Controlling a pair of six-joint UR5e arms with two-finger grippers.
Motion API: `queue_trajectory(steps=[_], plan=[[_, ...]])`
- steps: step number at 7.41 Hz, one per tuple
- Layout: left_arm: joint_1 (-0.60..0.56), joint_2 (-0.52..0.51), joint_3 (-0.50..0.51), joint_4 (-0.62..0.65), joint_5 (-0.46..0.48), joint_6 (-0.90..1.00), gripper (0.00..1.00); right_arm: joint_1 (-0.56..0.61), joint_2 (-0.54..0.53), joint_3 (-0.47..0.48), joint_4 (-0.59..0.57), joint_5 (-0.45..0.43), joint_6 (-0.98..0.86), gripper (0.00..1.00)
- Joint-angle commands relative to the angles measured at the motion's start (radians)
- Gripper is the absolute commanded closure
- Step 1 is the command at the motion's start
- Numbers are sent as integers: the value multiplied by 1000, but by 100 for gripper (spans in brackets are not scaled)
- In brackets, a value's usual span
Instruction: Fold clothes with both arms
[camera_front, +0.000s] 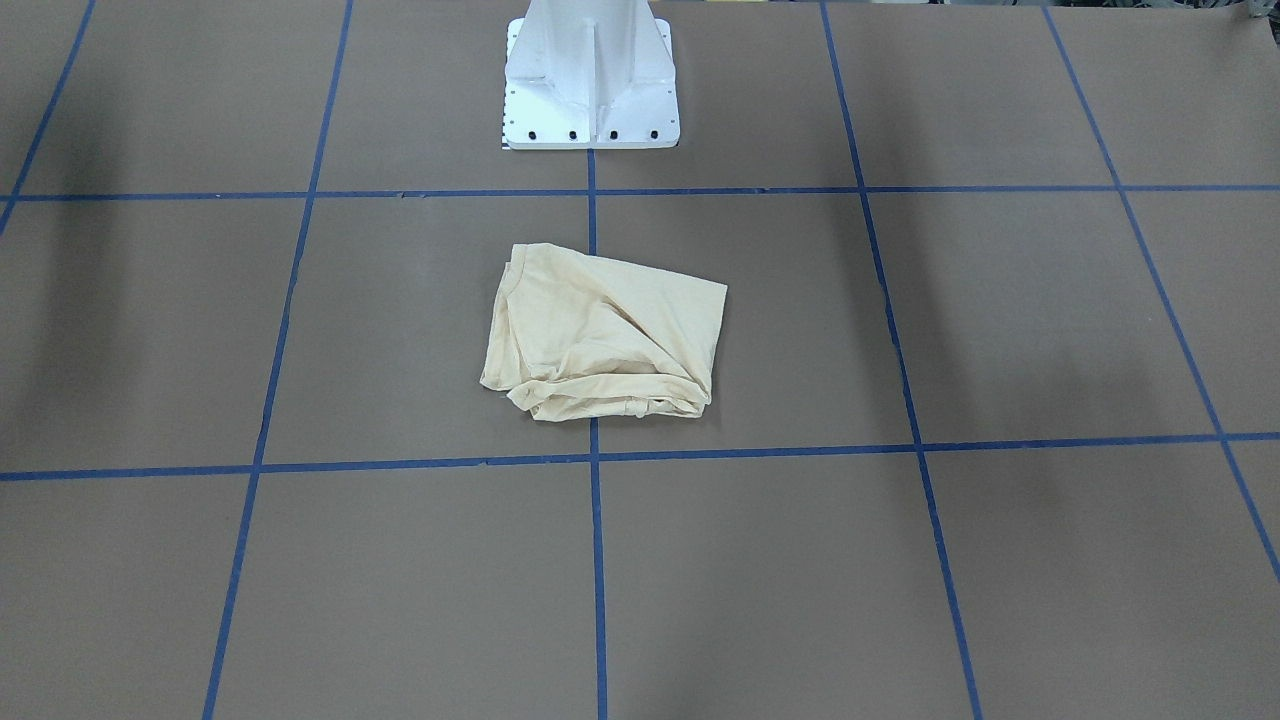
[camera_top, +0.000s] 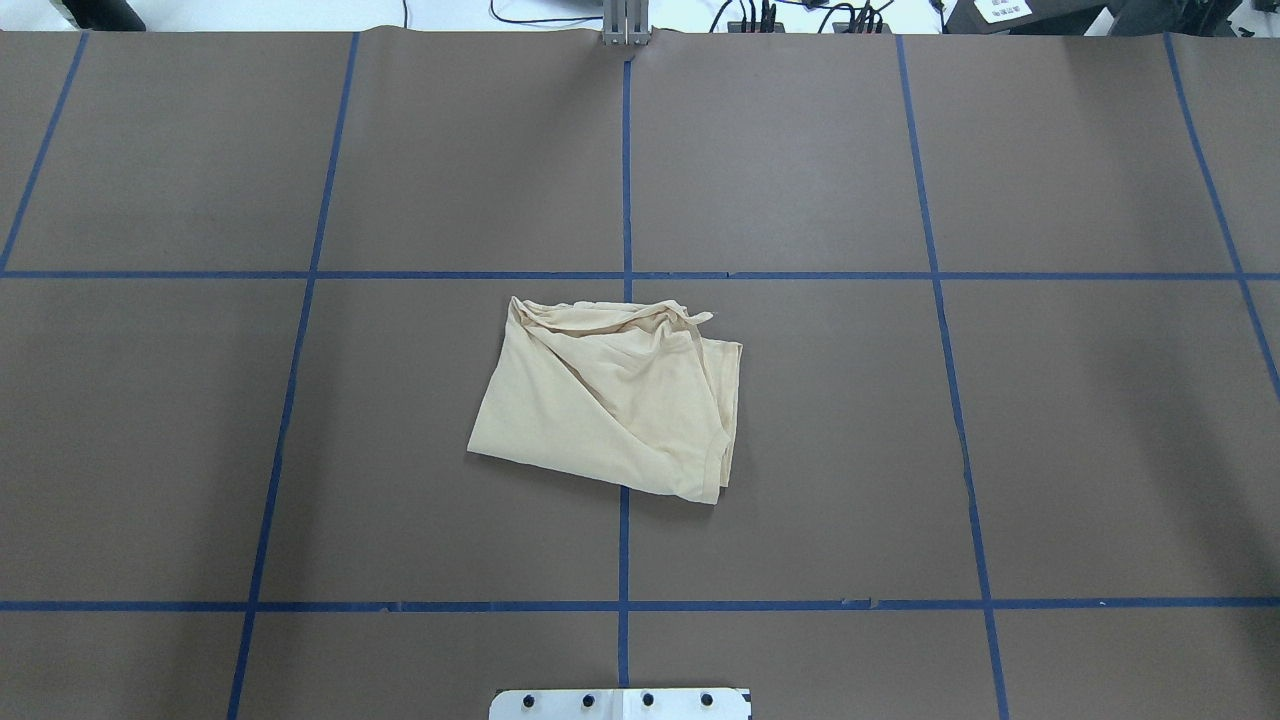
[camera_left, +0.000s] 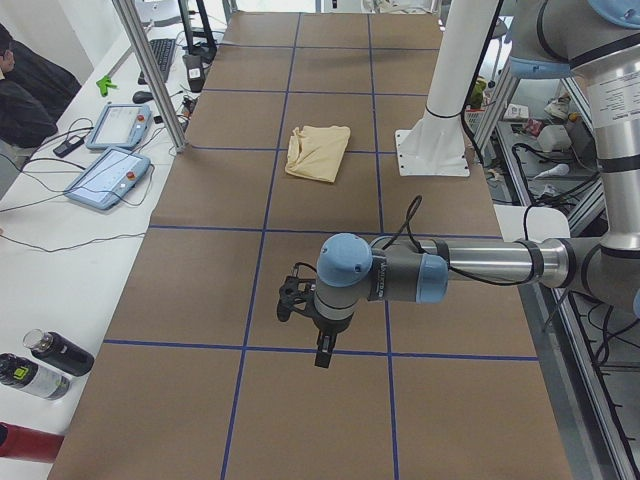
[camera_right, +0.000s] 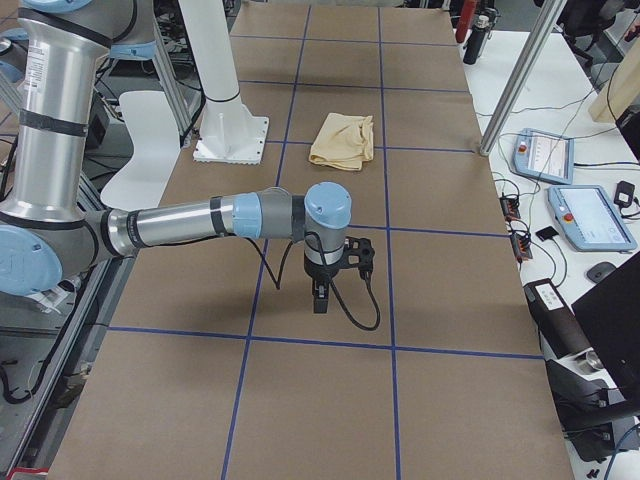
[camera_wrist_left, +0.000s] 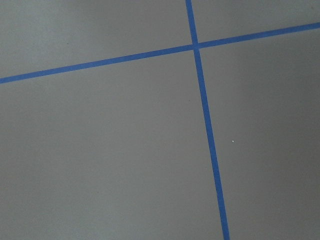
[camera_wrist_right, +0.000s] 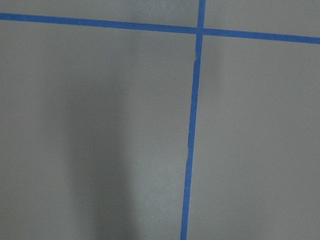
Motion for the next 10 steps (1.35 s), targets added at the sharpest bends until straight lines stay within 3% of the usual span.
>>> queue_trajectory(steps=[1, 3, 6, 8, 9, 10], plan=[[68, -6, -3, -1, -31, -4, 0, 0, 0, -1, 1, 2, 1, 0], [87, -8, -67, 11, -45, -1, 0, 0, 0, -1, 1, 2, 1, 0], [82, 3, -73, 13, -33, 0, 0, 1, 0, 6, 7, -1, -11, 0], [78, 12, -101, 14, -39, 5, 0, 1, -38, 2, 103, -3, -14, 0], [76, 14, -93, 14, -36, 6, 0, 1, -73, -4, 210, 0, -2, 0], [76, 14, -86, 14, -36, 5, 0, 1, -74, -6, 217, 3, 1, 0]])
